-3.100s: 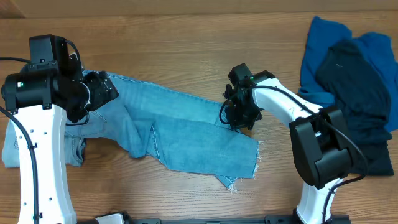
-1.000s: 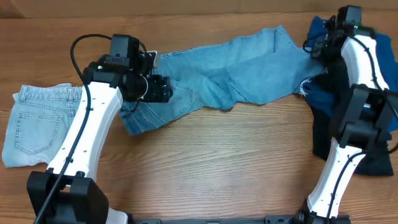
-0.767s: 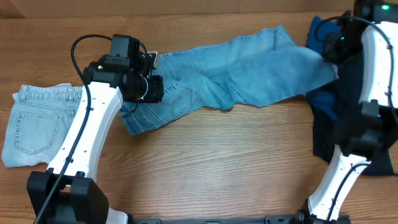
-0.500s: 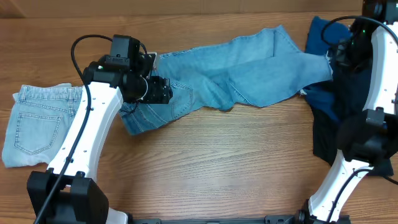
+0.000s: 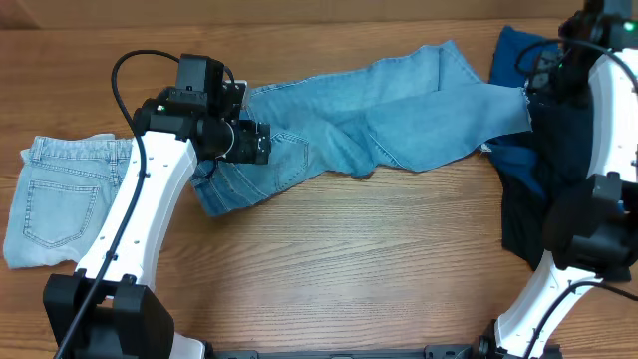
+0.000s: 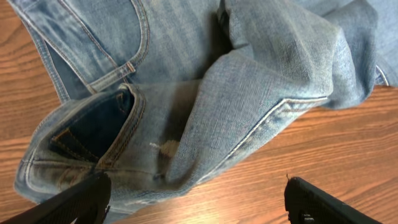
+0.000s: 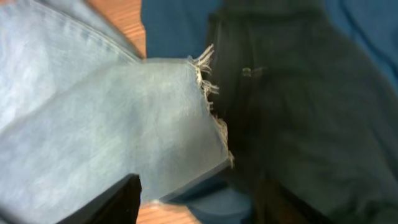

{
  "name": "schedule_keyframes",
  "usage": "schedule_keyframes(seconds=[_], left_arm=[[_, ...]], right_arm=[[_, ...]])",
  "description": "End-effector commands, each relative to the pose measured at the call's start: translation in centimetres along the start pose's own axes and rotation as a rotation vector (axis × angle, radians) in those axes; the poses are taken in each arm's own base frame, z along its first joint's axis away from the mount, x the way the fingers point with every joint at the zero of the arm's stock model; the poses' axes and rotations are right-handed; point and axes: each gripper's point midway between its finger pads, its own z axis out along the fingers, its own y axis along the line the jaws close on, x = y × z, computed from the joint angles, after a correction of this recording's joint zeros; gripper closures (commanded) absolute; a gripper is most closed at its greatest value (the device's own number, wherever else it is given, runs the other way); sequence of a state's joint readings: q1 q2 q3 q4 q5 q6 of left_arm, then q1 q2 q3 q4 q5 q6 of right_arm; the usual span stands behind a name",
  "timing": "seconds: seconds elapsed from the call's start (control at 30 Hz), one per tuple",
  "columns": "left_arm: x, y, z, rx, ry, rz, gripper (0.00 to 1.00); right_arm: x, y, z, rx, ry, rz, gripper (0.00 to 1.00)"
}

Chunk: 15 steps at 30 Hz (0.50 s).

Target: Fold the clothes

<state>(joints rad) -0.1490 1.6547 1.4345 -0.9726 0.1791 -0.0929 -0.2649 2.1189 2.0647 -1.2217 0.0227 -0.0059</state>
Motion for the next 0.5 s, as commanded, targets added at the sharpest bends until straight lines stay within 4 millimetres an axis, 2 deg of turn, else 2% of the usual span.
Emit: schedule_keyframes(seconds=[0.0,0.13,0.23,0.3,0.33,0.37,0.4,0.47], left_arm=[[-0.1,0.0,0.1,-0.002,0.001,0.032,0.08],[-0.1,0.0,0.2,-0.002,0.002,0.032,0.07],[-0.1,0.0,0.2,-0.002,0.002,0.031,0.08],[-0.1,0.0,0.2,-0.002,0.002,0.031,0.08],[-0.1,0.0,0.2,-0.002,0.002,0.028,0.08],[-0.1,0.0,0.2,-0.002,0.002,0.028,0.08],[-0.1,0.0,0.2,-0.002,0.001,0.028,0.08],[-0.1,0.0,0.2,-0.002,0.002,0.028,0.09]], right_arm=[[0.0,-0.5,2.5,-0.004,-0.033,-0.018,0.37],[-0.7,-0.2,5.9,-0.018,-0.079,-0.018,0.37],[0.4,0.7,9.0,-0.072,-0.020,-0.018,0.39],[1.4,1.0,10.8,-0.093,0.024,-0.016,0.44],[1.7,1.2,11.6,-0.105,0.040,-0.015,0.52],[1.6,1.4,11.9,-0.117,0.035,-0.015,0.84],[1.4,1.5,11.9,-0.123,0.025,-0.016,0.96],[0.7,1.6,11.5,-0.125,0.007,-0.014,0.96]])
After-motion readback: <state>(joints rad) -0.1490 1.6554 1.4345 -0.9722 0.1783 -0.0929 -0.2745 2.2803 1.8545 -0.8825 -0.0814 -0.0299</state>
